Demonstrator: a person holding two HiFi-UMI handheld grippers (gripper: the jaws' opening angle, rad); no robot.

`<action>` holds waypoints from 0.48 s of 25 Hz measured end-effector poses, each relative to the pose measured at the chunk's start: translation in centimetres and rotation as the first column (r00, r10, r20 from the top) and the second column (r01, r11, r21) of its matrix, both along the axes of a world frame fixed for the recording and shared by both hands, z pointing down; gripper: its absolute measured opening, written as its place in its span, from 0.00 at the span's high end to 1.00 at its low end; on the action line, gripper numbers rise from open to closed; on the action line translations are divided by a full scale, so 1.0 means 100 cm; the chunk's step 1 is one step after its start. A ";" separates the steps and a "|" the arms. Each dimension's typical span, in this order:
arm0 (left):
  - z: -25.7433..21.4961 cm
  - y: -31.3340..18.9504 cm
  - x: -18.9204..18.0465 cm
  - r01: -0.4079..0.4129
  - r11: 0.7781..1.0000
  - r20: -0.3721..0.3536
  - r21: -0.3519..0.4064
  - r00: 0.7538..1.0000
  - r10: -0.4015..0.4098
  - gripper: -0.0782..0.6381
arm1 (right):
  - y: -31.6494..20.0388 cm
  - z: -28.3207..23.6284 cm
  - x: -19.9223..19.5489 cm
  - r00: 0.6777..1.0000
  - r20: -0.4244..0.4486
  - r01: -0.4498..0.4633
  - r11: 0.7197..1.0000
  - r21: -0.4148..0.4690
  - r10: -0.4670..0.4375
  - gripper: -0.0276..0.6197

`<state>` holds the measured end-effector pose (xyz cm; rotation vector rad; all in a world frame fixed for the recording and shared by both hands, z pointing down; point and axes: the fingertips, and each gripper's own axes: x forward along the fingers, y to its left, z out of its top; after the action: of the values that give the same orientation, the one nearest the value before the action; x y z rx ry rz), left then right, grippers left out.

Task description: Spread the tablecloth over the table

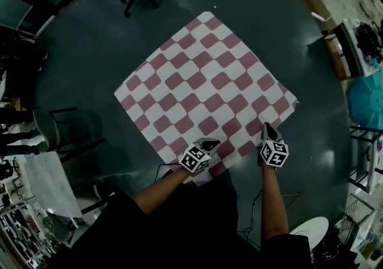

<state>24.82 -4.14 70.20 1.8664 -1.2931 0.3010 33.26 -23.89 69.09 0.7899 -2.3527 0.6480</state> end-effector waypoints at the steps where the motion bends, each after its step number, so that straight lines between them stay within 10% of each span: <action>1: -0.008 0.003 -0.002 0.014 1.000 -0.021 0.013 1.000 -0.014 0.87 | 0.019 -0.008 0.000 1.000 0.011 -0.011 1.000 -0.006 0.011 0.93; 12: -0.120 0.098 -0.024 -0.109 0.952 -0.030 0.288 0.992 0.123 0.87 | 0.250 -0.109 -0.040 0.997 0.034 -0.073 0.994 0.079 0.070 0.93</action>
<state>22.46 5.67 58.20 2.1848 -1.2484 0.1338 29.22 1.15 58.14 0.9095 -2.4010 0.6025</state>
